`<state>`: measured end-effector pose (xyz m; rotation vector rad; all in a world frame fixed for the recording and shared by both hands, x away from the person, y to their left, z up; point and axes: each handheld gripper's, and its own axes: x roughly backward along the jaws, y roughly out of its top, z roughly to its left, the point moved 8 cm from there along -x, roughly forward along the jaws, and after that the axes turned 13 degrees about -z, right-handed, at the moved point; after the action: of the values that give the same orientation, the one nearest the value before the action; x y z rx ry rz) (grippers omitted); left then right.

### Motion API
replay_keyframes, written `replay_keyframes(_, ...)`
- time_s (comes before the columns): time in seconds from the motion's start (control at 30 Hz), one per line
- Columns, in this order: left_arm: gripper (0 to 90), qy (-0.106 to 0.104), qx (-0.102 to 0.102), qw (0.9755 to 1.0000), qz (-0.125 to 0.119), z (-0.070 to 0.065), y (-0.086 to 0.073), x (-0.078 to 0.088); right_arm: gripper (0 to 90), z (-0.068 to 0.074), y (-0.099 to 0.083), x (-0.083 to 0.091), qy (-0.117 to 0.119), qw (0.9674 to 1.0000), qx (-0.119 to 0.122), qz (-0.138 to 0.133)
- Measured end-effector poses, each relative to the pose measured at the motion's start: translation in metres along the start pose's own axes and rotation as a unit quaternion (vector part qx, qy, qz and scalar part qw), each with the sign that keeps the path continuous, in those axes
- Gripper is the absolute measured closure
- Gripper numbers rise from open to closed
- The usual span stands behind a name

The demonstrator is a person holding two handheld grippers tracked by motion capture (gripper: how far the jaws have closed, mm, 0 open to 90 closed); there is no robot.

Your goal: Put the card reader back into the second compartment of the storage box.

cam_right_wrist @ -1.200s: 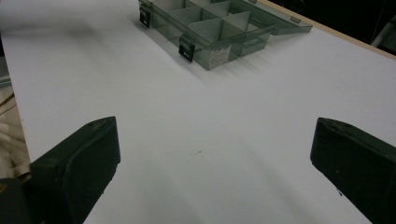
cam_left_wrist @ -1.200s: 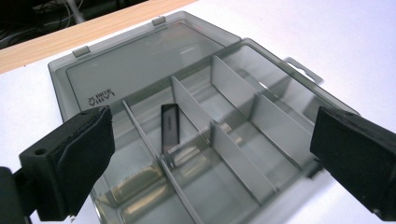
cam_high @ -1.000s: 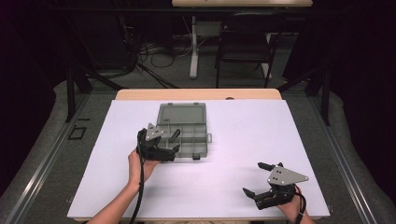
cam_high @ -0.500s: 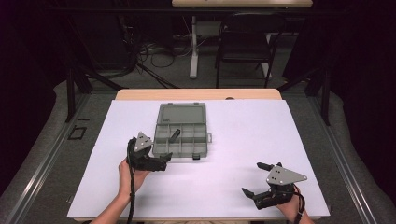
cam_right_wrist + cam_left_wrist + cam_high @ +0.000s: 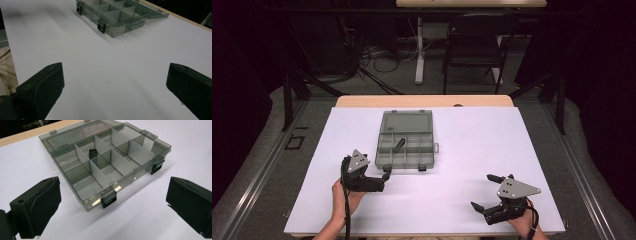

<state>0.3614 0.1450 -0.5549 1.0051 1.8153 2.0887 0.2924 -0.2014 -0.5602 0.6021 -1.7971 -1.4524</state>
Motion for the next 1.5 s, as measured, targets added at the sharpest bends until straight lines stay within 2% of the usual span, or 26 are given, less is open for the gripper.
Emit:
replay_keyframes(0.43,0.0,0.001,0.006,1.0,0.003,0.001,-0.014,0.016,1.0,0.0,0.0,0.0,0.001,1.0,0.0,0.0)
replay_keyframes(0.9,0.0,-0.001,0.01,0.9999,-0.005,-0.001,-0.021,0.033,1.0,0.001,-0.001,-0.001,0.001,1.0,-0.002,0.002)
replay_keyframes(1.5,0.0,0.006,0.01,0.9999,0.006,0.001,-0.035,0.05,1.0,0.001,-0.001,-0.002,0.001,1.0,-0.001,0.004)
